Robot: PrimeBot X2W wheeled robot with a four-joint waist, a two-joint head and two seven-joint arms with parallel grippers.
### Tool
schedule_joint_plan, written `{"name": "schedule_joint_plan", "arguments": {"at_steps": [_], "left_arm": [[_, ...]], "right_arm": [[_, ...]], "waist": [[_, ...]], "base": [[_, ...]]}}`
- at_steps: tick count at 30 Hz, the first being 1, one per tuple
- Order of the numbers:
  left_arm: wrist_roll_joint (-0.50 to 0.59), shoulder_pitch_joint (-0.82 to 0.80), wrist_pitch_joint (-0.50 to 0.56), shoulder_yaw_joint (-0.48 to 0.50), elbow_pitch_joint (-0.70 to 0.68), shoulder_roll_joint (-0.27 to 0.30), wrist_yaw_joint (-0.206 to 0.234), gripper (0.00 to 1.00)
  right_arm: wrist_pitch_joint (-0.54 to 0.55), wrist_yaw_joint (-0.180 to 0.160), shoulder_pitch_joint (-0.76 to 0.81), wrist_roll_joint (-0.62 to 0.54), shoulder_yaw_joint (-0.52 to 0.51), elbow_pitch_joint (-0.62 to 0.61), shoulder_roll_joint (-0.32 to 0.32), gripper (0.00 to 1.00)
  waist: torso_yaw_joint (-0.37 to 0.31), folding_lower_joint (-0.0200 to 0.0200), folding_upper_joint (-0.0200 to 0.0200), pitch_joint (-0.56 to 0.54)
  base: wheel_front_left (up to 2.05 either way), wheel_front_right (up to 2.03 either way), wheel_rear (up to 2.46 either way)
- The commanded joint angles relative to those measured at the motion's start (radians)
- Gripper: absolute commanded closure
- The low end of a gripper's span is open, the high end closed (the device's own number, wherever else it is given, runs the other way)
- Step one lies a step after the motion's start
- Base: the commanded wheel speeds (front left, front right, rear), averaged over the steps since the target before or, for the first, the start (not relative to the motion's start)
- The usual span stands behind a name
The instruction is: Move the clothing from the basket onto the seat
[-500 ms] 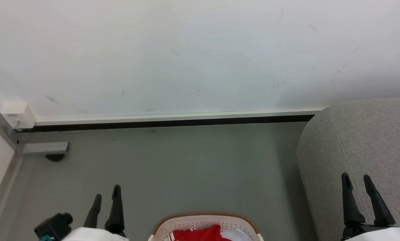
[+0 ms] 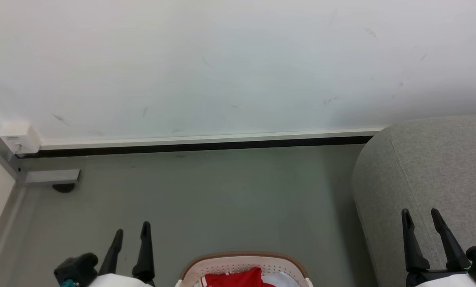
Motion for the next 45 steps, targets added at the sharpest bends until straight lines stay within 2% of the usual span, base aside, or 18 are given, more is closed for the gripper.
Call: {"name": "schedule_joint_plan", "arguments": {"at_steps": [1,15,45], "left_arm": [[0.038,0.004,-0.013,-0.005,-0.012,0.013,0.003,0.0],[0.155,0.013,-0.043,-0.014,-0.019,0.018,0.01,0.0],[0.387,0.028,-0.103,-0.01,-0.008,0.0,-0.014,0.0]], "right_arm": [[-0.009,-0.001,0.002,-0.036,-0.012,-0.002,0.004,0.0],[-0.019,-0.001,0.001,-0.12,-0.044,0.006,0.022,0.0],[-0.039,-0.002,-0.004,-0.299,-0.087,0.037,0.061,0.0]], "waist": [[-0.001,0.0,0.0,0.0],[-0.006,0.0,0.0,0.002],[-0.025,0.0,0.0,0.01]], "base": [[0.0,0.0,0.0],[0.0,0.0,0.0],[0.0,0.0,0.0]]}}
